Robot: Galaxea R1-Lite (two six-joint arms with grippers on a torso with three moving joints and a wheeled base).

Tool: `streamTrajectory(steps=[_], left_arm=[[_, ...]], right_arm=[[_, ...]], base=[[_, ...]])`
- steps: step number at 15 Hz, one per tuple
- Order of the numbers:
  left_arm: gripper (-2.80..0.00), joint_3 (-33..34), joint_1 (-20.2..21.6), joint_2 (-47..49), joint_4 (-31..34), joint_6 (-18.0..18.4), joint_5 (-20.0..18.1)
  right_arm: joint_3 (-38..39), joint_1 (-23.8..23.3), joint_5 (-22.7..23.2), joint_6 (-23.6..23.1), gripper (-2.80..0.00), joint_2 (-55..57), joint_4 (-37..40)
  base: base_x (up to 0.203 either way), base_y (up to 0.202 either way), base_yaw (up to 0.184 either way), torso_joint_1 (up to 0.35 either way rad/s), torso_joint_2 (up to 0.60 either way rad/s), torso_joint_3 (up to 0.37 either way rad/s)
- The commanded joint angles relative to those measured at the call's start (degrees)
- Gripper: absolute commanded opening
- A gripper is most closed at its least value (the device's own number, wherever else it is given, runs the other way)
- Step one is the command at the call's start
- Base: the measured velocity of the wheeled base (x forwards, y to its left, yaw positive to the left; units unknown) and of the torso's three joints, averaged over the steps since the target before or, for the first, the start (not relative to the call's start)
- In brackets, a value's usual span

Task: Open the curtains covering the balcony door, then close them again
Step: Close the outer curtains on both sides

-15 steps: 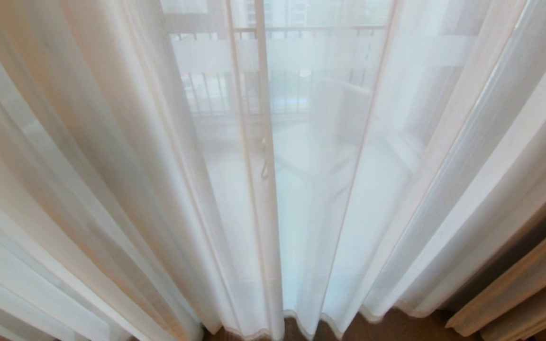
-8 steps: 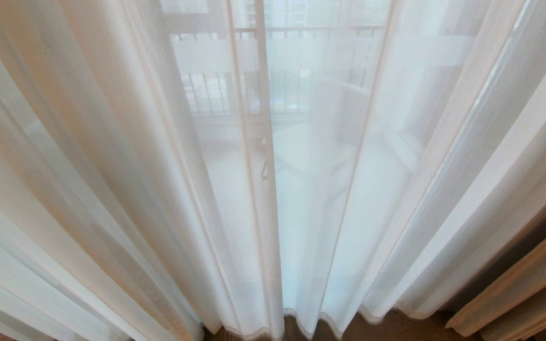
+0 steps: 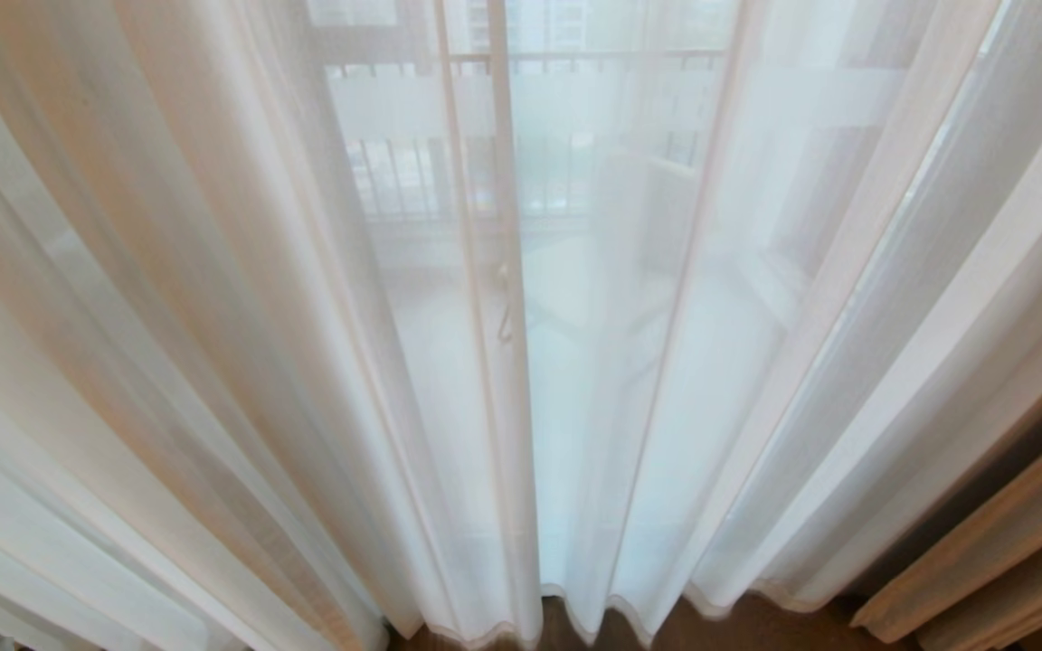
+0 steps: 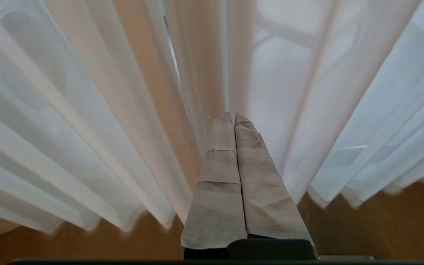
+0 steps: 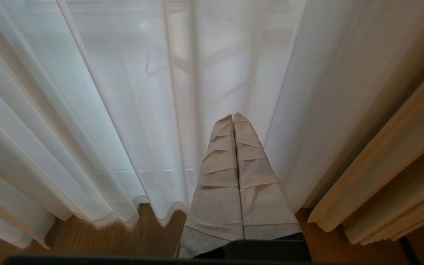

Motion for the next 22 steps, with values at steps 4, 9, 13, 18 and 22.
streamTrajectory(steps=[4,9,13,18,22], left_arm=[[-2.8,4.7,-0.15,-2.22,2.89,-0.12,0.18],[-2.8,4.7,-0.63,-4.9,2.81,-0.67,0.34],[-2.8,4.7,-1.65,-14.79,2.98,-3.48,0.82],[-2.8,4.7,-1.65,-14.79,2.98,-3.57,0.82],[-2.8,4.7,-1.65,-14.79,2.98,-3.39,0.82]], right_arm=[[0.0,0.01,0.06,-0.03,-2.8,0.07,0.0],[0.0,0.01,0.06,-0.03,-2.8,0.07,0.0],[0.0,0.01,0.06,-0.03,-2.8,0.07,0.0],[0.0,0.01,0.06,-0.03,-2.8,0.07,0.0],[0.0,0.01,0.02,-0.03,-2.8,0.07,0.0]], base=[[0.0,0.0,0.0,0.0,0.0,0.0],[0.0,0.0,0.0,0.0,0.0,0.0],[0.0,0.0,0.0,0.0,0.0,0.0],[0.0,0.0,0.0,0.0,0.0,0.0],[0.0,0.0,0.0,0.0,0.0,0.0]])
